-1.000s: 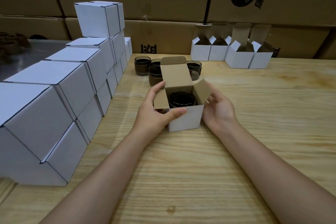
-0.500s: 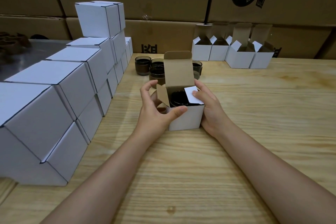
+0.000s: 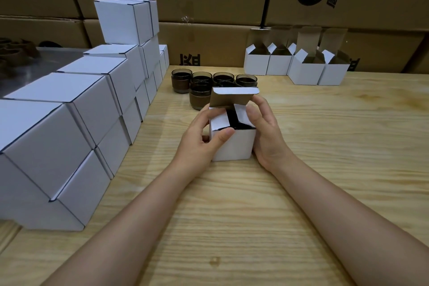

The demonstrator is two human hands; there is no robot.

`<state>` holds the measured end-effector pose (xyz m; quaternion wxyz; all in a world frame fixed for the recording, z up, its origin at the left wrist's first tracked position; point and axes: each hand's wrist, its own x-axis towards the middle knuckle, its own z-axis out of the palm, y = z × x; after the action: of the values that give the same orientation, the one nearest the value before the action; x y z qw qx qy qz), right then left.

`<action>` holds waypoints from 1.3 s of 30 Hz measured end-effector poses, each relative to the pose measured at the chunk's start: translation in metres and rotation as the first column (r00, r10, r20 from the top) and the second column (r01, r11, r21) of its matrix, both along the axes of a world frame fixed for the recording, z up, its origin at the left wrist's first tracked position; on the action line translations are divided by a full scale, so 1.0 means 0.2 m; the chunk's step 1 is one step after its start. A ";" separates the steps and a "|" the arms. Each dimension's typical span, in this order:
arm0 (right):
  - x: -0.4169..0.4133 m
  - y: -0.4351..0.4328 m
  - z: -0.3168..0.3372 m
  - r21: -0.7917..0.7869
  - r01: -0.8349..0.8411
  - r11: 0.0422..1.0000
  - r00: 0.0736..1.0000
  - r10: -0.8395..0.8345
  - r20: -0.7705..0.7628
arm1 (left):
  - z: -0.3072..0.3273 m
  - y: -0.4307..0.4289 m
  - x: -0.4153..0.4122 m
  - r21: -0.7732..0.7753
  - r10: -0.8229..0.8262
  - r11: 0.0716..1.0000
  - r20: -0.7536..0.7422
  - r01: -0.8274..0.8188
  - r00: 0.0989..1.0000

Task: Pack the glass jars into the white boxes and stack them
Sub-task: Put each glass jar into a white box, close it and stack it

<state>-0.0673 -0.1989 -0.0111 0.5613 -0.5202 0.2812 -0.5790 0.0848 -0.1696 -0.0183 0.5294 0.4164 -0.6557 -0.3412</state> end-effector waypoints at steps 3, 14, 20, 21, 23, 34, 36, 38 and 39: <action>0.03 0.02 0.01 -0.048 0.060 0.997 0.997 -0.062 -0.048 | -0.01 -0.01 0.00 0.035 0.021 0.999 -0.067 -0.019 0.998; 0.03 0.03 -0.02 -0.293 0.137 0.946 0.909 -0.237 -0.343 | -0.01 0.00 0.01 0.075 0.043 0.997 -0.129 -0.034 0.991; 0.03 0.03 -0.01 -0.278 0.133 0.951 0.924 -0.221 -0.311 | -0.02 -0.01 0.02 0.073 0.045 0.997 -0.086 -0.039 0.995; 0.03 0.03 -0.01 -0.272 0.137 0.953 0.928 -0.219 -0.302 | -0.02 -0.01 0.02 0.077 0.044 0.996 -0.089 -0.037 0.995; 0.04 0.03 -0.01 -0.260 0.148 0.954 0.933 -0.222 -0.285 | -0.03 -0.02 0.03 0.087 0.041 0.996 -0.100 -0.032 0.994; -0.01 0.02 0.01 -0.219 0.040 0.975 0.932 -0.115 -0.343 | -0.01 0.00 0.02 0.034 0.017 0.999 -0.089 -0.014 0.996; -0.01 0.02 0.01 -0.212 0.027 0.977 0.940 -0.097 -0.326 | -0.01 0.00 0.01 0.010 -0.013 1.000 -0.116 0.014 0.993; -0.01 0.01 0.01 -0.178 0.030 0.984 0.955 -0.081 -0.286 | 0.01 0.00 0.00 0.000 -0.028 1.000 -0.181 0.029 0.983; -0.01 0.00 0.01 -0.149 0.033 0.988 0.959 -0.073 -0.273 | 0.01 0.00 0.00 -0.002 -0.019 1.000 -0.204 0.018 0.979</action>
<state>-0.0692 -0.1980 -0.0096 0.4620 -0.6273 0.3290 -0.5337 0.0851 -0.1697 -0.0161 0.5907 0.3731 -0.6019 -0.3868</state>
